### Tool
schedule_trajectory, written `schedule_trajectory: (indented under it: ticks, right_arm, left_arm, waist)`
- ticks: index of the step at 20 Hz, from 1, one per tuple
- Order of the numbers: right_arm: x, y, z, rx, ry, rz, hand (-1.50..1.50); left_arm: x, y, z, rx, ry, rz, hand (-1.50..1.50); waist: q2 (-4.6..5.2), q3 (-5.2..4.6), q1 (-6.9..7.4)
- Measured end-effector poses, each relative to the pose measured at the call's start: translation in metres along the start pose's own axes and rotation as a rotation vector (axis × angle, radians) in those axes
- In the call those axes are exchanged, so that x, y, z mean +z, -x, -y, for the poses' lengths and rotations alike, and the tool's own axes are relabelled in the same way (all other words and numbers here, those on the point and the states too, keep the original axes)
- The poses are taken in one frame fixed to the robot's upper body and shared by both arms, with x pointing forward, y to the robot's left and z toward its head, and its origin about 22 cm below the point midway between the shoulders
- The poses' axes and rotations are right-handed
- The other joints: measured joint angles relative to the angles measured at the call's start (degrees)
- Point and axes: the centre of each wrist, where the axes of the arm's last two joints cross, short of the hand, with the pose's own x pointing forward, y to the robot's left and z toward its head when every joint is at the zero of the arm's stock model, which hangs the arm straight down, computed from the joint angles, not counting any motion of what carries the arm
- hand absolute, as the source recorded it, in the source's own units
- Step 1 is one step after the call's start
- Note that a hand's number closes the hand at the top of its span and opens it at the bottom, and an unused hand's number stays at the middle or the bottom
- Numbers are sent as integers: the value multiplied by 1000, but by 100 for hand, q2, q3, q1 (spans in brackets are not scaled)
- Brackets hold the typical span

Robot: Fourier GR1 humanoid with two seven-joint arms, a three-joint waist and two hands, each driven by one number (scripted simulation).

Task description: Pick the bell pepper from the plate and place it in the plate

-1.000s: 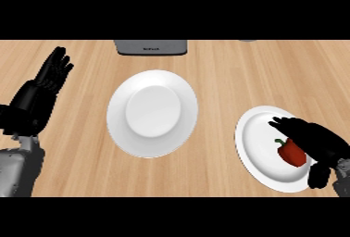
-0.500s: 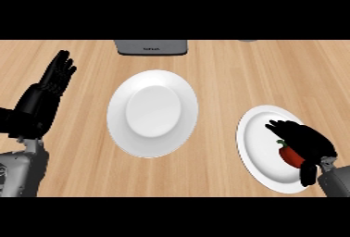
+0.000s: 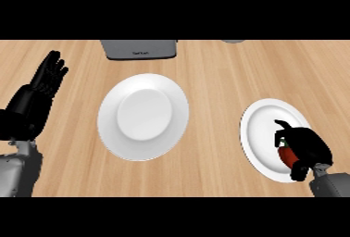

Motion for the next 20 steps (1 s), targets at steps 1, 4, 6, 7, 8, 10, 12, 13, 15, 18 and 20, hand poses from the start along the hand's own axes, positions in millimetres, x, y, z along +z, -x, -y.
schedule_trajectory:
  ticks: [1,4,6,7,8,10,12,13,15,18,20]
  right_arm:
    - [3,3,-5,-50,6,-81,150]
    - [18,14,-24,-185,18,-317,150]
    - [28,14,-38,-246,38,-461,150]
    - [33,11,-45,-274,54,-519,150]
    - [37,6,-49,-298,77,-568,150]
    - [45,-5,-56,-333,127,-658,150]
    - [53,-19,-62,-361,176,-729,150]
    - [57,-27,-63,-378,204,-756,150]
    - [62,-48,-60,-408,266,-790,150]
    - [69,-86,-46,-458,376,-761,150]
    - [75,-110,-29,-494,465,-718,150]
  left_arm:
    - [2,2,-4,-6,-15,-9,0]
    - [7,7,-14,-19,-62,-38,0]
    - [12,11,-20,-28,-90,-59,0]
    - [13,12,-23,-32,-102,-64,0]
    - [15,12,-26,-35,-113,-69,0]
    - [17,14,-30,-41,-126,-78,0]
    - [19,14,-32,-42,-130,-77,0]
    - [20,14,-32,-42,-129,-78,0]
    - [20,13,-31,-41,-121,-71,0]
    - [19,11,-28,-34,-102,-60,0]
    - [18,11,-26,-32,-86,-56,0]
  waist:
    - [-58,-27,-148]
    - [-196,-82,-586]
    - [-231,-74,-753]
    - [-243,-66,-804]
    - [-251,-60,-828]
    - [-244,-48,-858]
    - [-225,-40,-837]
    - [-214,-34,-824]
    - [-182,-26,-747]
    - [-142,9,-571]
    - [-124,27,-442]
